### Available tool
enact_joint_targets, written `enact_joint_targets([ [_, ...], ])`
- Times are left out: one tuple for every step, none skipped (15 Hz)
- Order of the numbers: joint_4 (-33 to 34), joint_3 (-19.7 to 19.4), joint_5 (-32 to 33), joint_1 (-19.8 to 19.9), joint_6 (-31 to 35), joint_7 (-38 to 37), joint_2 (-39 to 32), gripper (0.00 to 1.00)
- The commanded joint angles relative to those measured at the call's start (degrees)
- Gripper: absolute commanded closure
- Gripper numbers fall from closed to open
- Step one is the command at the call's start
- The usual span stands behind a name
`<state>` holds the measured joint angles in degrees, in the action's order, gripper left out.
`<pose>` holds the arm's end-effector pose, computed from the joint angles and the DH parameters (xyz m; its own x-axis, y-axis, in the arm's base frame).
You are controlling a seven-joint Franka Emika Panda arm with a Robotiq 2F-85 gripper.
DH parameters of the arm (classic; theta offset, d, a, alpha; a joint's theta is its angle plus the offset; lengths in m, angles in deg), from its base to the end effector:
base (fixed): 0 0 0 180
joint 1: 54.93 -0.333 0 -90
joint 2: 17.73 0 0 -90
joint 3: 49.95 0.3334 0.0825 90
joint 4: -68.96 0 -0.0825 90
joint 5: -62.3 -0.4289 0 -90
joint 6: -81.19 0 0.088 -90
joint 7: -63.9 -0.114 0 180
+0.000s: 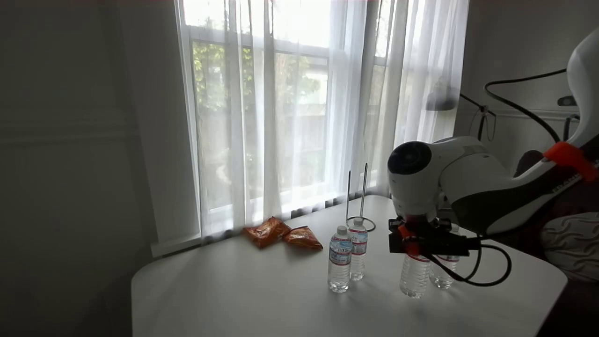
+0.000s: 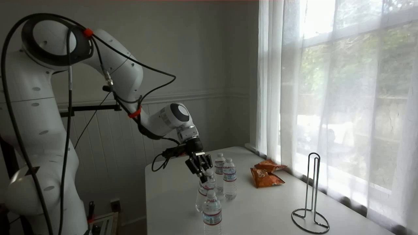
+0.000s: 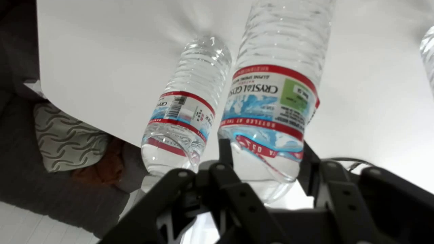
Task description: Position the two bottles upright
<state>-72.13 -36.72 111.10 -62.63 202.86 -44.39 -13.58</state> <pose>0.4611 0.1344 0.2929 0.5079 -0.5973 0.6206 -0.8416 -0.4978 0.2096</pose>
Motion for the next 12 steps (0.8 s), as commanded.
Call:
enact_joint_targets([
  [0.11, 1.46, 7.77, -2.16, -6.82, -7.54, 0.08, 0.78],
  [0.21, 1.73, 9.35, -2.7, -8.41, -8.79, -0.53, 0.78],
  [0.18, 1.74, 9.86, -3.08, -8.41, -9.22, -1.37, 0.78],
  [0.37, 1.75, 10.53, -3.4, -9.05, -10.02, -2.21, 0.78],
  [0.49, 1.69, 10.82, -3.75, -9.14, -10.44, -3.09, 0.78],
  [0.59, 1.66, 10.92, -4.09, -9.18, -10.74, -3.84, 0.78],
  [0.81, 1.56, 11.33, -4.35, -9.3, -11.29, -4.68, 0.78],
  [0.9, 1.49, 11.56, -4.56, -9.25, -11.72, -5.29, 0.78],
  [1.0, 1.44, 11.87, -4.78, -9.47, -12.44, -5.83, 0.78],
  [1.09, 1.39, 12.01, -4.98, -9.61, -12.9, -6.22, 0.78],
  [1.1, 1.36, 12.1, -5.16, -9.79, -13.23, -6.45, 0.78],
  [1.11, 1.34, 12.0, -5.3, -9.93, -13.58, -6.6, 0.73],
])
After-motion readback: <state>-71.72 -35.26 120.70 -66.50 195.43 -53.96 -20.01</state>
